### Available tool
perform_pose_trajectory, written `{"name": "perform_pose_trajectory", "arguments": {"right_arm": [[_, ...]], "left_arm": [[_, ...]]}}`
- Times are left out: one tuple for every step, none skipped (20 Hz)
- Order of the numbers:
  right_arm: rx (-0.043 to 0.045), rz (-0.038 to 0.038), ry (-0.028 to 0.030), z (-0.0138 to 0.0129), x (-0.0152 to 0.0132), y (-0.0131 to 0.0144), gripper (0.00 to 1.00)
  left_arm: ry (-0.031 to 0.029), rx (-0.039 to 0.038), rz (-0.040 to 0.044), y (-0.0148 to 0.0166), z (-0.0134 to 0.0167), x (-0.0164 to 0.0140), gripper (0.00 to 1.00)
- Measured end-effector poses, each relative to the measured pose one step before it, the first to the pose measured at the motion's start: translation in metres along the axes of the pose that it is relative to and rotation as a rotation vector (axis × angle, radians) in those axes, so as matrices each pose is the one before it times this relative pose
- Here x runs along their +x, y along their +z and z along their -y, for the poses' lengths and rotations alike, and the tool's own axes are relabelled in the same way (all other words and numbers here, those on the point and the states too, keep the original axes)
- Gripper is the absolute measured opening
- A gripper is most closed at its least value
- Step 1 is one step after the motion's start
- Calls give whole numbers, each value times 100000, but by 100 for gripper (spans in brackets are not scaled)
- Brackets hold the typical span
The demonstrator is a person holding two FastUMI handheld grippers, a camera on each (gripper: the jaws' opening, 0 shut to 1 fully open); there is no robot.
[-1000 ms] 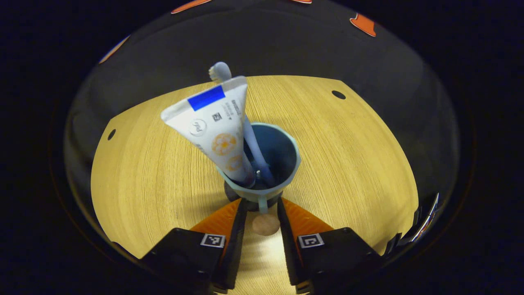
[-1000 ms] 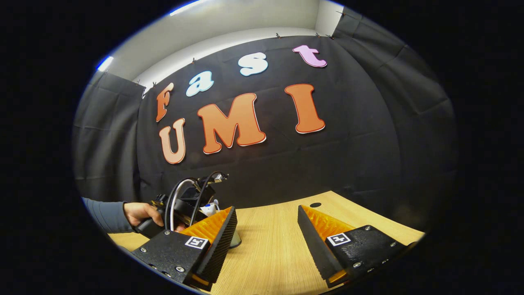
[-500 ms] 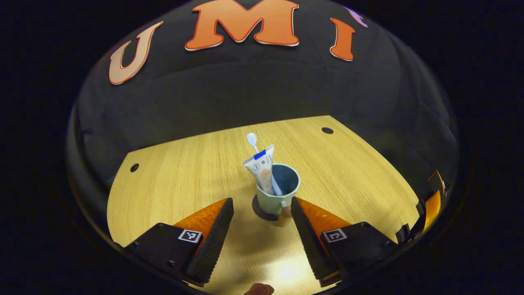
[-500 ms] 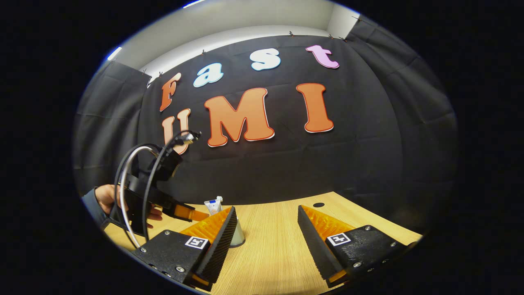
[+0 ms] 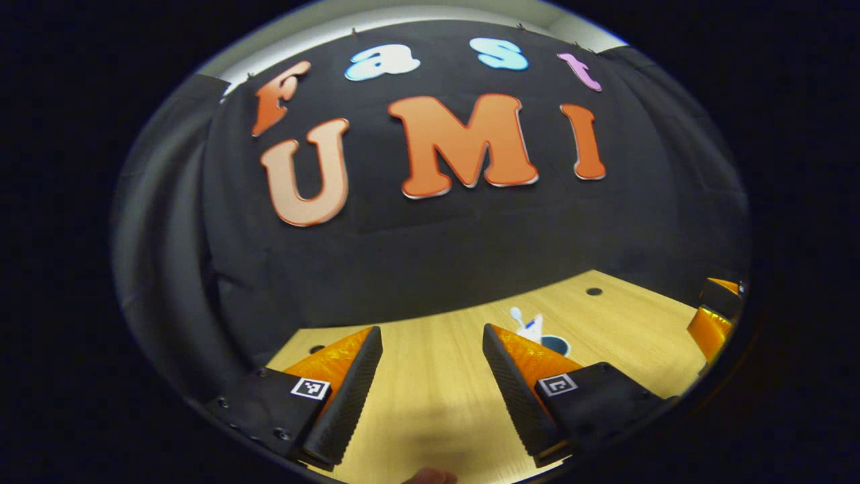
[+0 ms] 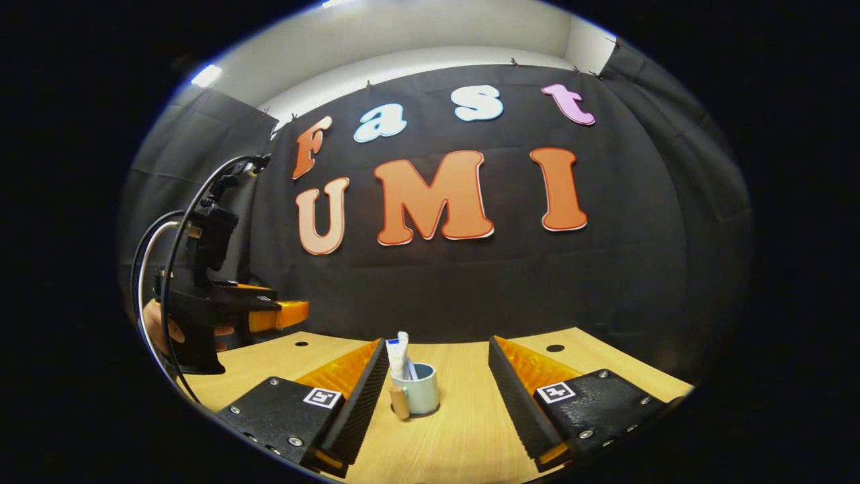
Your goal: Put the toothbrush and toothpaste on the desktop into the cup, then pick up the cup and place it on the coaster on the desktop.
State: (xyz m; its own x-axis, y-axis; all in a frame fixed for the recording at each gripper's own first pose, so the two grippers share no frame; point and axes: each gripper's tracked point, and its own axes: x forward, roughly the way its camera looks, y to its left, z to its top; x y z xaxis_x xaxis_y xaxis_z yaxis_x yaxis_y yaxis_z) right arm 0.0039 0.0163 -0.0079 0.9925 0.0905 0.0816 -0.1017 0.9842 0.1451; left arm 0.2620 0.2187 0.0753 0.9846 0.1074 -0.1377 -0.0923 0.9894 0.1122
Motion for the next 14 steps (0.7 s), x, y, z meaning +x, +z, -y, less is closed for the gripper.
{"name": "perform_pose_trajectory", "arguments": {"right_arm": [[-559, 1369, 1457, -925, -170, 99, 90], [-1323, 1374, 796, -693, 204, 137, 90], [-1878, 1500, 343, -343, 276, 27, 90], [-1661, 1185, -75, -483, -25, 63, 90], [-512, 456, 345, -517, 66, -45, 90], [210, 63, 384, -563, 51, -276, 90], [259, -152, 474, -422, 39, -263, 90], [-54, -272, 287, -439, 17, -346, 90], [-366, -276, -103, -265, 71, -221, 90], [-186, -79, -139, -125, -52, -138, 90], [-135, 285, -127, -157, -5, -7, 90], [151, 661, 88, -221, 29, 133, 90], [109, 796, 256, -284, -12, 149, 90], [29, 909, 166, -121, -66, 269, 90]], "left_arm": [[1299, -2022, 4585, 205, 21, 330, 96], [1436, -1405, 4846, 156, -494, 54, 97], [2354, -410, 5316, 139, -469, 38, 96], [3730, 482, 4737, 395, -1686, -328, 97], [4824, 158, 2944, 241, -1704, -185, 96], [2597, -593, 1076, -10, -1684, -889, 93], [603, -1325, 470, -241, -964, -1018, 93], [-538, -1203, 420, -181, -408, -658, 100], [-441, -1246, 753, -31, -449, -692, 97], [-9, -1342, 627, -275, -498, -245, 100], [-158, -1286, 732, -4, -424, -390, 96], [106, -1040, 333, -230, -358, -420, 92], [-304, -713, 613, 30, -287, -391, 100], [152, -266, 504, 138, -297, -409, 100]]}}
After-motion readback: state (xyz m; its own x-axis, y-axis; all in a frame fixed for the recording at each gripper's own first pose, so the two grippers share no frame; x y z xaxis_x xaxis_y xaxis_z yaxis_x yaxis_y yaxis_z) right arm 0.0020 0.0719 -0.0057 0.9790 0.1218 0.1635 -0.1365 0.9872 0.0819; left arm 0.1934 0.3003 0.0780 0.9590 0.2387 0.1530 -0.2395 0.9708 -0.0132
